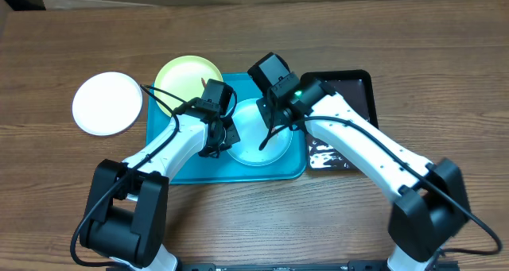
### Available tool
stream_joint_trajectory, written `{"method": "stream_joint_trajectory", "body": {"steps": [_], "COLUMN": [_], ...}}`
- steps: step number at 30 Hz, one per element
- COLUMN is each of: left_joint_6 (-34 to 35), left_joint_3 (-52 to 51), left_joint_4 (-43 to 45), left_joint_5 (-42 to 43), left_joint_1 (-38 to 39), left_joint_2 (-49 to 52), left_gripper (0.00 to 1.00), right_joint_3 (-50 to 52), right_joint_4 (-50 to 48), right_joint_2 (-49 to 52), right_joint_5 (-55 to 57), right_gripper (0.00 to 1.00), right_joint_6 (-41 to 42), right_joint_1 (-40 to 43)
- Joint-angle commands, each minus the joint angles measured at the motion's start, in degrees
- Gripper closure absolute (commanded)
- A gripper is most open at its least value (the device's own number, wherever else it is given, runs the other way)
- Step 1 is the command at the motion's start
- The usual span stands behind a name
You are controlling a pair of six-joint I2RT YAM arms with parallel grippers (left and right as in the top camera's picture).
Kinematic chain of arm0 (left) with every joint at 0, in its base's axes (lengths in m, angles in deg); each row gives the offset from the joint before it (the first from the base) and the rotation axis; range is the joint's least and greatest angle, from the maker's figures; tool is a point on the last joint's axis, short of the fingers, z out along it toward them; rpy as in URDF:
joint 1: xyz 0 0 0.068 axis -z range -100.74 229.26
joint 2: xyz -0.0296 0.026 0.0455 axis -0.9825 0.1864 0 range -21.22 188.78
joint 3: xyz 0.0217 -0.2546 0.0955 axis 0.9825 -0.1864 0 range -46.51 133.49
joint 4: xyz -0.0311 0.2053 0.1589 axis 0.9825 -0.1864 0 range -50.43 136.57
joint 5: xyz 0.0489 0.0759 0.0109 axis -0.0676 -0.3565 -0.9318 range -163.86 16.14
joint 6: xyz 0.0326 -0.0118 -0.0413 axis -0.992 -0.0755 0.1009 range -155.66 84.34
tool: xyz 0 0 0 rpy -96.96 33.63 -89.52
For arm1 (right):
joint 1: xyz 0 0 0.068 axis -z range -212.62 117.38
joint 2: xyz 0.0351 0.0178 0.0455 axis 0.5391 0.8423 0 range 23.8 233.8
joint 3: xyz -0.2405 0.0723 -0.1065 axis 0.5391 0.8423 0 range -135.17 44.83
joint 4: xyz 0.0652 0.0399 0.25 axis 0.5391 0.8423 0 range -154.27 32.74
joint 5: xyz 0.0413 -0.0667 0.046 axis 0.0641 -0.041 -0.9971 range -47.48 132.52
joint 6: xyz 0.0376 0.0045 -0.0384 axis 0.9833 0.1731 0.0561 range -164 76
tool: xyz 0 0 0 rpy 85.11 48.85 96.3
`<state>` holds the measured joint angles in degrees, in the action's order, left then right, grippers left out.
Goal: Clean dirty plates on tray and stack at the side
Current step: 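Carry the sponge left and scrub the light blue plate with the right gripper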
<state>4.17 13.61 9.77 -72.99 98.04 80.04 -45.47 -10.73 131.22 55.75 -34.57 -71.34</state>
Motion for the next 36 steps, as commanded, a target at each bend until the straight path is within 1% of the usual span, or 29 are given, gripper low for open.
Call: {"method": "stream_joint_trajectory", "body": {"steps": [1,10,23,31,33,36], "left_joint_6": [-1.3,-1.3,-1.3,-1.3,-1.3,-1.3], "left_joint_3": [-0.6,-0.6,-0.6,-0.6,-0.6,-0.6], "left_joint_4": [0.0,0.0,0.0,0.0,0.0,0.0], "left_joint_5": [0.2,0.2,0.2,0.2,0.2,0.2], "left_joint_1": [0.4,0.4,0.4,0.4,0.4,0.4], "left_joint_2": [-1.2,-1.2,-1.2,-1.2,-1.2,-1.2], "left_gripper": [0.96,0.96,0.96,0.96,0.96,0.96], "right_joint_3": [0.5,0.5,1.2,1.6,1.7,1.7], "right_joint_4": [-0.8,-2.1,-5.3,-6.6,-6.6,-6.6], "right_joint_2": [3.6,11.3,16.8,19.2,19.3,19.3], "right_joint_5": [4.2,4.3,3.8,-6.4,-11.2,-18.5], "right_gripper": [0.96,0.96,0.96,0.96,0.96,0.96], "right_joint_6": [1.1,2.3,2.8,2.8,2.4,-0.6], "right_joint_1": [0.1,0.1,0.1,0.2,0.2,0.2]}}
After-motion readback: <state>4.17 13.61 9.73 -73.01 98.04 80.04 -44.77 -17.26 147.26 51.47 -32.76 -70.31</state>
